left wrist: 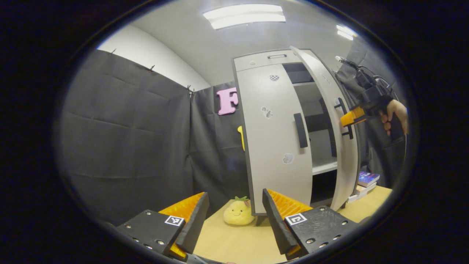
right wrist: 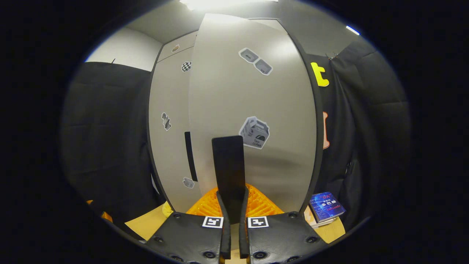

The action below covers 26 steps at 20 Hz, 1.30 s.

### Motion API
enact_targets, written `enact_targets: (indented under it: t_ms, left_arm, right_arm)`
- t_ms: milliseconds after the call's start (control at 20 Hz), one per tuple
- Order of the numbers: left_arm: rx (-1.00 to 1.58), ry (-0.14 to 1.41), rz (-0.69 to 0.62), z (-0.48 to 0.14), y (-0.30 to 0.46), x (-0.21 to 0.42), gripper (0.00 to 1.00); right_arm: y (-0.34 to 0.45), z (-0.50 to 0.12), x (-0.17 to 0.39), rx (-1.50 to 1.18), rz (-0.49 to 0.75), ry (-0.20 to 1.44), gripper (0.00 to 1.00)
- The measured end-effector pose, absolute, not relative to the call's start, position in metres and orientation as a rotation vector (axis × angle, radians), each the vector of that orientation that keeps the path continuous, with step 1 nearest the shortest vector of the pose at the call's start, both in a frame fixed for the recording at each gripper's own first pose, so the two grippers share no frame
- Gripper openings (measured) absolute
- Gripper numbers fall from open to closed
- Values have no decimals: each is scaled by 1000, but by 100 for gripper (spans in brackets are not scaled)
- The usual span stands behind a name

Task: Open the right door of the double-door shoe cabinet with the right hand, and open the left door with the left hand.

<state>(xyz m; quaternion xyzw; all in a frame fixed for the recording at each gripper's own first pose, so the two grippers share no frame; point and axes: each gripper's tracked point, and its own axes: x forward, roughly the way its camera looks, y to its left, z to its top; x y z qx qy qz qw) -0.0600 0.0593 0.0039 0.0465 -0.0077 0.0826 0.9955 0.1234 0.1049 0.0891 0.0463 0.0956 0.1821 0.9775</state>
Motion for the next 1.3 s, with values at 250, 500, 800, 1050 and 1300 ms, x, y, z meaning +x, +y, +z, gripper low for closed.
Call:
enact_targets:
  t_ms: [250, 500, 800, 1050, 1300]
  left_arm:
    - [82, -11, 121, 2, 40, -50, 84]
    - [78, -5, 63, -1, 15, -44, 84]
    - [67, -15, -1, 2, -15, -38, 85]
    - [71, -9, -3, 2, -14, -37, 84]
    - [69, -9, -5, 1, -18, -34, 84]
  right_arm:
    - [81, 91, 109, 79, 357, 193, 10]
    - [52, 92, 94, 68, 331, 202, 10]
    - [33, 93, 88, 49, 310, 207, 10]
    - [6, 92, 84, 29, 262, 212, 10]
    - [-26, 92, 81, 32, 223, 208, 9]
